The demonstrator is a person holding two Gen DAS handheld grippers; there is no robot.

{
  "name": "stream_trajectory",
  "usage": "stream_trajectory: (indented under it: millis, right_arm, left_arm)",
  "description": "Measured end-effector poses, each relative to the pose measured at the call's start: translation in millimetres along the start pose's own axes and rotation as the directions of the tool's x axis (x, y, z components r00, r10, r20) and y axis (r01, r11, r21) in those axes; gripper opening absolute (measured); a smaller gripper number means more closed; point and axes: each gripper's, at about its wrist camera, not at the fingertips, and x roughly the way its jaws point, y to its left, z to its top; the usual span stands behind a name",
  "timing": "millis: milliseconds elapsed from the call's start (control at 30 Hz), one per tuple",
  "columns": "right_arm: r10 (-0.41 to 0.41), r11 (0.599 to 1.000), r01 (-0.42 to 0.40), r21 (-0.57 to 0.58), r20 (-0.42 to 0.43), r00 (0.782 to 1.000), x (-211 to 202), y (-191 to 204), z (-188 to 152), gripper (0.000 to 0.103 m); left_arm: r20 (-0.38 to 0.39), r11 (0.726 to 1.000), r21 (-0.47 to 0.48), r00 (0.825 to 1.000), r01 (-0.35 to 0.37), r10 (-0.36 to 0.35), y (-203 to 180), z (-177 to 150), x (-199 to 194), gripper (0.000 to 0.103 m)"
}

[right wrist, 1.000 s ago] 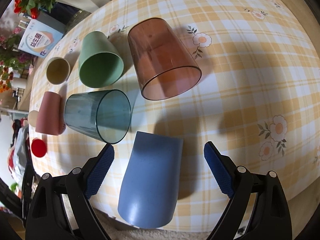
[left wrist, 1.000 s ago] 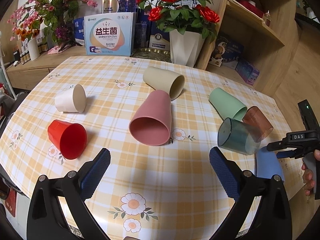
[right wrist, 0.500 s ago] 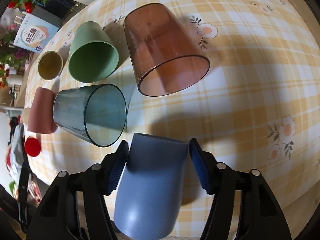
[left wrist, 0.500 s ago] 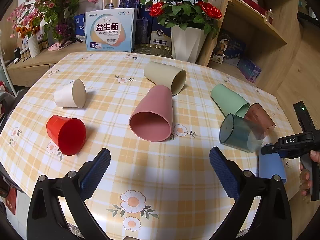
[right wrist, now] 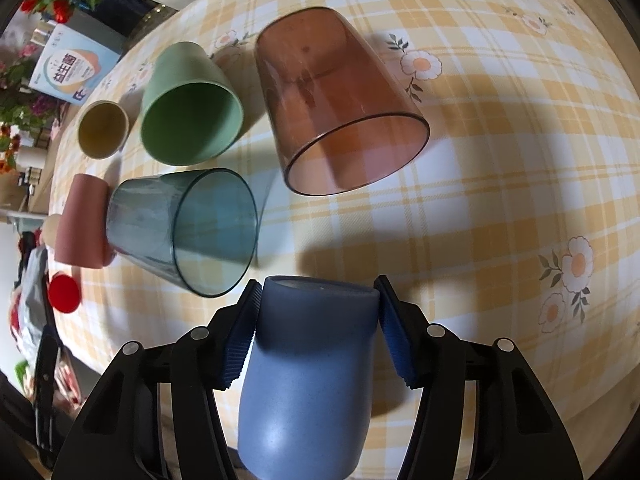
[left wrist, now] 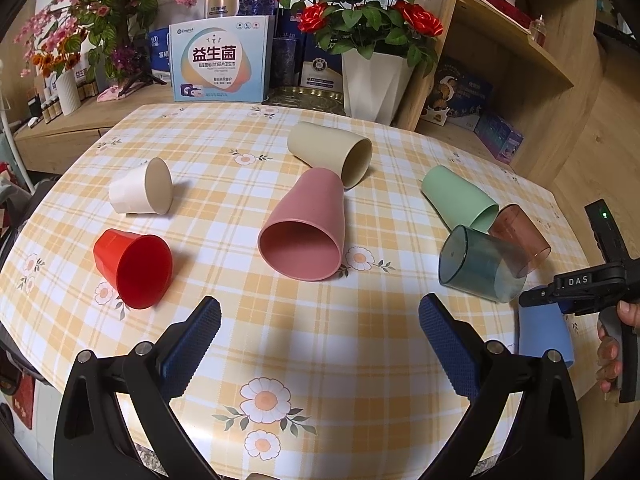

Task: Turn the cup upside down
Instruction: 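Rotate the blue cup with the right gripper until its base faces up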

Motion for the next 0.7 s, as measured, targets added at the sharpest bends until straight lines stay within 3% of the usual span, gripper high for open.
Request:
stream_trajectory:
  millis: [133,300,500,700]
  right_arm:
    - [-0.02,0.998,0.023,-0.058,0.056,0.998,-11,6,-9,0.055]
    - [0.025,0.998,-0.016,-0.066,0.149,0.988,-27,0,-27,0.055]
    - [0.035,0.993,0.0,-0.121,0.288,0.957,-52,-5,-61,0.055]
    - [0.029,0.989,0.025,-0.146,0.358,0.933,-70,-11,-83,0.055]
  left_arm:
    - [0.004,1.0,0.0,1.0,-0.004,0.004,-1,0,-2,0.097]
    - [0.009,1.0,0.005,1.0,-0.008,0.008,-5,-1,-6,0.097]
    - [0.007,1.0,0.006,1.0,-0.015,0.015,-9,-2,-9,0.097]
    - [0.012,1.0,0.013,1.0,-0.015,0.015,-15,-4,-13,0.097]
